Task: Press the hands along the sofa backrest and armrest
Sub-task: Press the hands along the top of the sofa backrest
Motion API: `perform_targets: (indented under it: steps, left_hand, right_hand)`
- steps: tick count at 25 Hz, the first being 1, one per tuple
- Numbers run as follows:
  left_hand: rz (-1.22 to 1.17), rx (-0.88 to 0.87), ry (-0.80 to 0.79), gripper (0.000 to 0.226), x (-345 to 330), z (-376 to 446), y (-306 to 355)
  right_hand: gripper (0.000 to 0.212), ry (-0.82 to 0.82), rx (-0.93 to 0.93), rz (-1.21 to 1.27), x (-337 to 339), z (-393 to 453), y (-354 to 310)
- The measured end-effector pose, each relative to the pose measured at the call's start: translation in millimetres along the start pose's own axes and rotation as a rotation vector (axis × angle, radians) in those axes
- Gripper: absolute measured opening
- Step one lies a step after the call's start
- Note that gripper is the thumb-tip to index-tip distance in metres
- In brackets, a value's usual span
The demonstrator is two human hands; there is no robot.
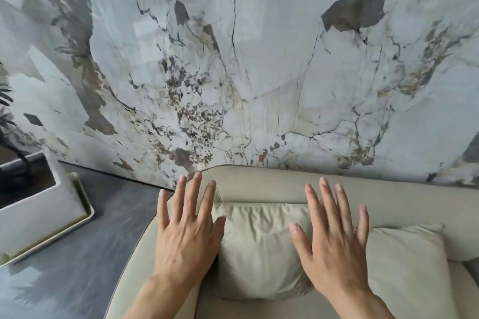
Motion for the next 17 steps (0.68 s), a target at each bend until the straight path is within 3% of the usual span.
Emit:
perform_targets:
  steps: [7, 17]
  left_hand:
    - [-0.109, -0.018, -0.118, 0.065, -191.0, 42.5, -64.1]
    - [-0.008, -0.131, -0.314, 0.073, -393.3, 61.6, -63.2]
  right_hand:
    - [0.071, -0.091, -0.046, -0.086, -164.1, 66.4, -37.9]
    - [0.072, -0.169, -0.025, -0.098, -396.8, 84.4, -1.4]
Point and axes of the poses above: each hand's wrist, its own z-axis towards the middle knuckle, its own x-axis out of the back of the hand, y = z × x, the point moved 6 cm from there along z, towards the middle knuckle, and after that the axes turned 10 degrees about -x, right-handed, at the moved point
